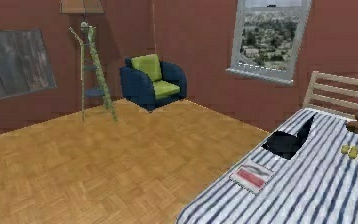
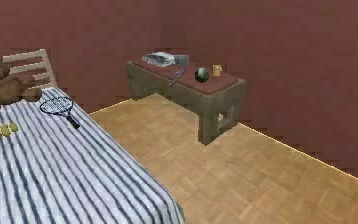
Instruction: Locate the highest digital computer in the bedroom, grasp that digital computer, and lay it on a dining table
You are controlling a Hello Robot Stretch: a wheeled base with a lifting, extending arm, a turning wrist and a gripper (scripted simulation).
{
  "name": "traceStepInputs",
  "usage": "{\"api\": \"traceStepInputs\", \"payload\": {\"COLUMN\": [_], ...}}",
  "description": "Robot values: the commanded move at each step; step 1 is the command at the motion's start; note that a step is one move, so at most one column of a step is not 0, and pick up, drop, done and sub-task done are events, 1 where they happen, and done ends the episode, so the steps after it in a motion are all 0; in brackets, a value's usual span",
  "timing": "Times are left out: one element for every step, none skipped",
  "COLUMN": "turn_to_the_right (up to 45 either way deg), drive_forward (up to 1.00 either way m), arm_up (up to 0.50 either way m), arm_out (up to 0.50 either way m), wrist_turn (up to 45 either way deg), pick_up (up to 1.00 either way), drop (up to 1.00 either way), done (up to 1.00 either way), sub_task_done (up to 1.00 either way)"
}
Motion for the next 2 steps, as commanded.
{"api": "traceStepInputs", "payload": {"turn_to_the_right": [-39.0, 0.0], "drive_forward": [0.0, 0.75], "arm_up": [0.0, 0.0], "arm_out": [0.0, 0.0], "wrist_turn": [0.0, 0.0], "pick_up": [0.0, 0.0], "drop": [0.0, 0.0], "done": [0.0, 0.0], "sub_task_done": [0.0, 0.0]}}
